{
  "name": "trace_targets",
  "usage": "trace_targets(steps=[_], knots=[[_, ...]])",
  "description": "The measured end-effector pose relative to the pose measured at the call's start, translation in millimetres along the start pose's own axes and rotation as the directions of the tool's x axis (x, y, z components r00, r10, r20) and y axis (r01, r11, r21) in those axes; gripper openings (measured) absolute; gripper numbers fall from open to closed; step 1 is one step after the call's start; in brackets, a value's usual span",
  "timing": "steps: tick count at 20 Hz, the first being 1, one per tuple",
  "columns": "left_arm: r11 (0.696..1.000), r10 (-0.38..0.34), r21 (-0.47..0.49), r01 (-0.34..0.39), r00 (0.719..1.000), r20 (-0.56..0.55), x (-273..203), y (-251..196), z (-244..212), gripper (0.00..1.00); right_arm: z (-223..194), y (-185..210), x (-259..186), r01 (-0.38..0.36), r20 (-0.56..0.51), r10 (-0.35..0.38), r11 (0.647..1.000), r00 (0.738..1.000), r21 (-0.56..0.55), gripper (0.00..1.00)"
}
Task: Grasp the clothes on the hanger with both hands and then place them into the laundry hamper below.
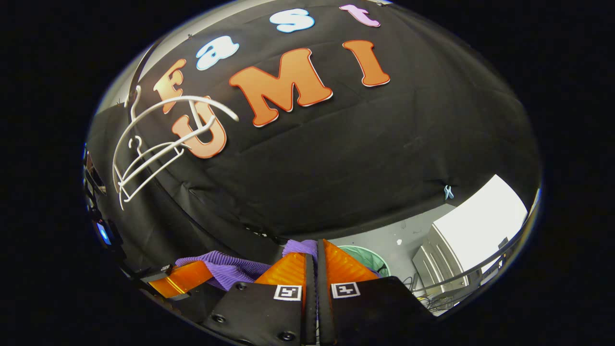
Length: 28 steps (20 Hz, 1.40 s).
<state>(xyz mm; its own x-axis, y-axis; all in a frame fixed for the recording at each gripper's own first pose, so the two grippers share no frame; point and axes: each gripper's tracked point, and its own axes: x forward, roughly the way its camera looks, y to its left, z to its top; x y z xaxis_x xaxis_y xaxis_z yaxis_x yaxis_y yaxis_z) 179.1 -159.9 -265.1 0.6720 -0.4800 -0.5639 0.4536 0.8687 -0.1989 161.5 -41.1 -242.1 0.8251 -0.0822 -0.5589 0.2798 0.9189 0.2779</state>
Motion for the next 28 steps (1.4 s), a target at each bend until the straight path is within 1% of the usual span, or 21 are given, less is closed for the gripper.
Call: trace_targets(steps=[5, 8, 10, 11, 13, 15, 18, 21, 22, 24, 26, 28], knots=[[0.999, 0.035, -0.032, -0.038, 0.994, -0.103, 38, 21, -37, 0.00, -26, -15, 32, 0.036, -0.061, -0.036, 0.999, 0.997, -0.015, 0.10], [0.997, 0.060, -0.045, -0.068, 0.984, -0.165, 56, 37, -56, 0.00, -51, -27, 52, 0.061, -0.114, -0.063, 0.998, 0.991, -0.018, 0.10], [0.995, 0.077, -0.049, -0.090, 0.973, -0.220, 68, 49, -75, 0.00, -65, -36, 68, 0.085, -0.152, -0.089, 0.996, 0.984, -0.029, 0.10], [0.993, 0.081, -0.060, -0.100, 0.961, -0.263, 69, 54, -88, 0.00, -73, -39, 74, 0.095, -0.174, -0.100, 0.995, 0.980, -0.037, 0.09], [0.991, 0.080, -0.079, -0.110, 0.946, -0.314, 70, 60, -108, 0.00, -90, -41, 85, 0.105, -0.216, -0.113, 0.993, 0.970, -0.051, 0.10], [0.989, 0.095, -0.074, -0.131, 0.928, -0.361, 80, 69, -127, 0.01, -106, -46, 92, 0.115, -0.253, -0.129, 0.991, 0.959, -0.067, 0.09], [0.980, 0.155, -0.045, -0.193, 0.887, -0.436, 84, 91, -150, 0.00, -133, -56, 99, 0.133, -0.318, -0.153, 0.988, 0.936, -0.084, 0.10], [0.971, 0.194, -0.024, -0.237, 0.847, -0.495, 83, 104, -169, 0.01, -156, -67, 106, 0.144, -0.375, -0.175, 0.984, 0.911, -0.109, 0.10], [0.968, 0.199, -0.028, -0.247, 0.837, -0.509, 84, 106, -174, 0.03, -164, -72, 106, 0.149, -0.397, -0.187, 0.981, 0.899, -0.124, 0.10], [0.967, 0.193, -0.038, -0.253, 0.819, -0.540, 84, 100, -175, 0.03, -176, -80, 103, 0.156, -0.424, -0.206, 0.976, 0.882, -0.148, 0.10], [0.969, 0.185, -0.031, -0.245, 0.803, -0.566, 82, 98, -180, 0.06, -177, -78, 108, 0.154, -0.431, -0.201, 0.978, 0.880, -0.142, 0.10], [0.969, 0.201, -0.001, -0.248, 0.788, -0.582, 76, 101, -189, 0.08, -171, -81, 112, 0.164, -0.415, -0.207, 0.977, 0.886, -0.137, 0.10]])
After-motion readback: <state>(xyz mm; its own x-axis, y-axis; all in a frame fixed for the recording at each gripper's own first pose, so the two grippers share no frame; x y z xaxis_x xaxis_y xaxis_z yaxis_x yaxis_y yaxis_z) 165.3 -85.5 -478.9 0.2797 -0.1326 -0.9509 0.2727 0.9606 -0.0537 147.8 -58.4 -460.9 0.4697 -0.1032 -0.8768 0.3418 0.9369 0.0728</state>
